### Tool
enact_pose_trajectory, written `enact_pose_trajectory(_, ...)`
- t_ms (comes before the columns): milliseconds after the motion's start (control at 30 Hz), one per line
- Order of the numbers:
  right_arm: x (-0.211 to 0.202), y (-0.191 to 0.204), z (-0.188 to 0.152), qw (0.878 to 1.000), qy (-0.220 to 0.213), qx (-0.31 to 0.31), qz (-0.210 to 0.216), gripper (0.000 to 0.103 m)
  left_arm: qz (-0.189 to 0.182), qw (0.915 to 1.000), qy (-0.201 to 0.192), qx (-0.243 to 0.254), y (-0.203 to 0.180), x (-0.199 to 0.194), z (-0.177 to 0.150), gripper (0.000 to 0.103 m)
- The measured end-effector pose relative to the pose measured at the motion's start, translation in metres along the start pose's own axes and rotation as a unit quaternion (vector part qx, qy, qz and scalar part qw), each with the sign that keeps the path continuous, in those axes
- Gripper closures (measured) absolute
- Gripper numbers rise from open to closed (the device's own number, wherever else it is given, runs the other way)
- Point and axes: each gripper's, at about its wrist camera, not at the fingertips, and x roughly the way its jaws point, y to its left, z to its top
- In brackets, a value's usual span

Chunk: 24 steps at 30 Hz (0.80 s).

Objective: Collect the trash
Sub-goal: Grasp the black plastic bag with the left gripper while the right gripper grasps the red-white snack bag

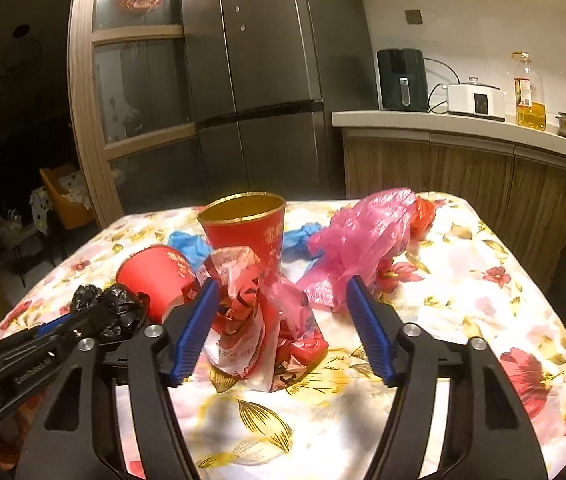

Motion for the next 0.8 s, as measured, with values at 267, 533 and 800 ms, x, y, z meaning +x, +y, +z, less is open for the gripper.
enact_pose_trajectory(267, 0.013, 0.004, -0.005, 1.000, 0.023, -0.003, 0.016, 0.075, -0.010, 0.9999, -0.008, 0.004, -0.003, -0.005, -0.001, 0.096)
enact_pose_trajectory(533, 0.003, 0.002, -0.003, 0.999, 0.016, -0.002, 0.030, 0.090, -0.007, 0.9997, -0.023, 0.009, -0.007, -0.018, -0.001, 0.098)
enact_pose_trajectory(800, -0.029, -0.013, 0.003, 0.999, -0.008, 0.015, 0.037, 0.090, -0.014, 0.9991, -0.040, 0.012, -0.015, -0.038, 0.001, 0.098)
